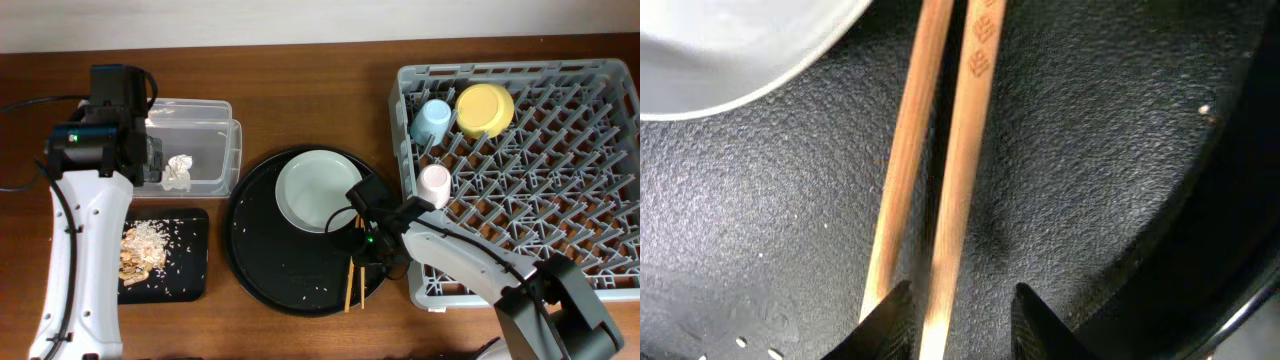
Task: Sort waste into correct bins and load items into the dishwasher rack
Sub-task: 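Grasp one wooden chopstick on the round tray with the right gripper, then insert the chopstick upright into the dish rack with the right gripper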
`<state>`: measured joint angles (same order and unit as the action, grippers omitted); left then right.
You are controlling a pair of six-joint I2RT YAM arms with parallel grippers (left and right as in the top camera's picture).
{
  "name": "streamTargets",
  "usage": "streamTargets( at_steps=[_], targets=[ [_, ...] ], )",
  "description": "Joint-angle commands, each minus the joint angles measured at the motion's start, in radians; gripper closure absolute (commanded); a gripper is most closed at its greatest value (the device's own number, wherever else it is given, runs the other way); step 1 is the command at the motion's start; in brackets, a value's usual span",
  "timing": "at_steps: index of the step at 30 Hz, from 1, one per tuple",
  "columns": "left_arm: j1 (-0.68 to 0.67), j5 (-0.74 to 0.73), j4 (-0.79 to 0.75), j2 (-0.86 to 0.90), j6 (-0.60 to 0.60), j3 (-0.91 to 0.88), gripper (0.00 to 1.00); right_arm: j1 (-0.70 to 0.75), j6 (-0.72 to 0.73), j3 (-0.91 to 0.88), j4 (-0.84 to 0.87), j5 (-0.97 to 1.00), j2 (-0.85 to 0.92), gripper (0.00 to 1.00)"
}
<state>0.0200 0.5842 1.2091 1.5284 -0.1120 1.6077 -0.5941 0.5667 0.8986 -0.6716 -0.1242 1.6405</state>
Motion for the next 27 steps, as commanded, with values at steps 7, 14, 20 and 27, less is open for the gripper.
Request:
streamTargets(
  at_steps=[7, 14, 20, 27],
  targets=[
    [0.003, 0.007, 0.0, -0.014, -0.003, 0.01, 0.01, -0.01, 0.019, -0.011, 0.003, 0.058, 0.005, 0.79],
    [0.003, 0.006, 0.0, -0.014, -0.003, 0.01, 0.01, -0.01, 0.018, -0.011, 0.003, 0.057, 0.005, 0.87],
    [0.003, 0.006, 0.0, -0.014, -0.003, 0.01, 0.01, -0.007, 0.018, -0.01, 0.011, 0.058, 0.004, 0.94],
    [0.003, 0.006, 0.0, -0.014, -0.003, 0.01, 0.01, -0.007, -0.008, 0.15, -0.082, 0.051, -0.027, 0.96]
  ],
)
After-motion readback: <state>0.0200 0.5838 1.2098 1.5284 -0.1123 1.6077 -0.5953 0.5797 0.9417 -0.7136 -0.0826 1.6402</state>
